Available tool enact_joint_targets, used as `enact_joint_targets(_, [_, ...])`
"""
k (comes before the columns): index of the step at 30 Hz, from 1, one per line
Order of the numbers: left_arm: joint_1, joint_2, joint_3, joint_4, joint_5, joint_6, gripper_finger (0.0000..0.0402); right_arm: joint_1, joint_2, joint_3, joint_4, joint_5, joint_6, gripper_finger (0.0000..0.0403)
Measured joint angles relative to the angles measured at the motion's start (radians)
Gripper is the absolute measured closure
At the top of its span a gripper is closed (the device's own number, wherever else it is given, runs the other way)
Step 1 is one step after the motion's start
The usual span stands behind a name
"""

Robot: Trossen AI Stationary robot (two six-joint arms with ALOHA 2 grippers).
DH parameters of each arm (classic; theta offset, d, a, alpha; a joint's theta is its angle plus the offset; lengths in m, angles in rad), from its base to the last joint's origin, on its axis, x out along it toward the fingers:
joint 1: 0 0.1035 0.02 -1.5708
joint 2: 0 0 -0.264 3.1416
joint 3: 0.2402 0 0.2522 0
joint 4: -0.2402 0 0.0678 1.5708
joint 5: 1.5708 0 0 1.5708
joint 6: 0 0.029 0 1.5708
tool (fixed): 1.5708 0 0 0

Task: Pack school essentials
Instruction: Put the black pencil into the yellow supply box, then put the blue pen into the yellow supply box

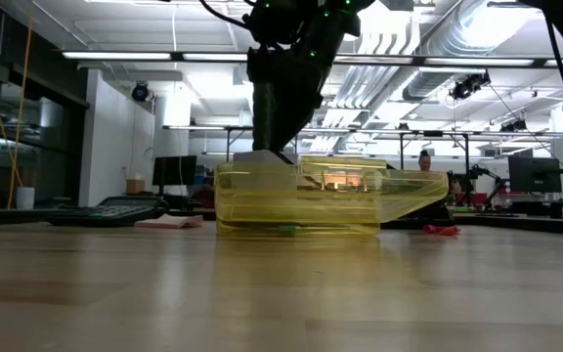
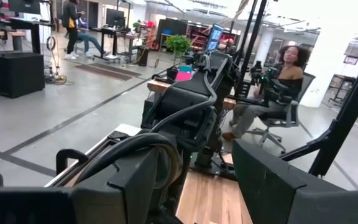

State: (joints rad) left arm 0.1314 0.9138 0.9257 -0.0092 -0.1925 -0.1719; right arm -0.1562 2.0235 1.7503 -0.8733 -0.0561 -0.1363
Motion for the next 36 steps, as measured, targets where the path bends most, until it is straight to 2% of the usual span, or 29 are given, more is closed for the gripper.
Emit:
enact_joint_targets(12, [0.0, -0.001, 0.0, -0.015, -0.002, 0.0, 0.0204, 0.0, 0.0, -0.001, -0.006, -0.029, 0.022, 0.0357])
enact_joint_targets(20, [0.0, -0.001, 0.0, -0.02, -0.002, 0.0, 0.0204, 0.001, -0.002, -0.002, -0.016, -0.031, 0.02, 0.0264])
enact_joint_targets(26, [0.0, -0.002, 0.001, -0.026, 0.006, 0.0, 0.0204, -0.003, -0.065, -0.024, -0.13, -0.046, 0.014, 0.0211])
enact_joint_targets(30, [0.0, -0.021, 0.004, -0.037, 0.031, 0.0, 0.0204, -0.014, -0.2, -0.192, -0.071, -0.066, 0.034, 0.0204])
enact_joint_targets(36, [0.0, -0.062, 0.004, -0.078, 0.057, -0.006, 0.0204, -0.009, -0.525, -0.597, 0.264, -0.121, 0.267, 0.0203])
